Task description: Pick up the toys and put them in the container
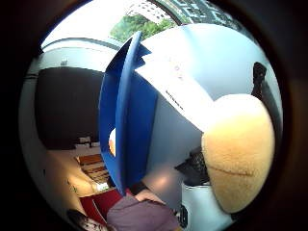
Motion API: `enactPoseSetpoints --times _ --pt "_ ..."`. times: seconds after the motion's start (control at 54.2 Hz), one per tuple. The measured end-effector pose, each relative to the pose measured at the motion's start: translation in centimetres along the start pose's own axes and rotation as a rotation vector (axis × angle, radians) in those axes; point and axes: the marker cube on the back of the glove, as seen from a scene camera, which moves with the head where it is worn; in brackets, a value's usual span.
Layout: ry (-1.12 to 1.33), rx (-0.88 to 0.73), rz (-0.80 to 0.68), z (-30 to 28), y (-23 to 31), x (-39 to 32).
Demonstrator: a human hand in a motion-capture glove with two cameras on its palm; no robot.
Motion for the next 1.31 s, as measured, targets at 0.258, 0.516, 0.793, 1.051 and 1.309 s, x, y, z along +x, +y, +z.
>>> enactPoseSetpoints --times 0.258,0.516,0.793,1.051,1.309 --pt "0.041 0.158 -0.049 -12.0 2.6 -5.2" --pt "0.158 0.239 -0.259 -17.1 2.5 -13.5" --pt "0.174 0.253 -0.365 -14.0 -0.5 -27.1" --pt "0.268 0.286 -0.2 -9.0 -5.0 -32.7" --pt "0.293 -0.134 -0.232 -3.7 -6.0 -32.2"
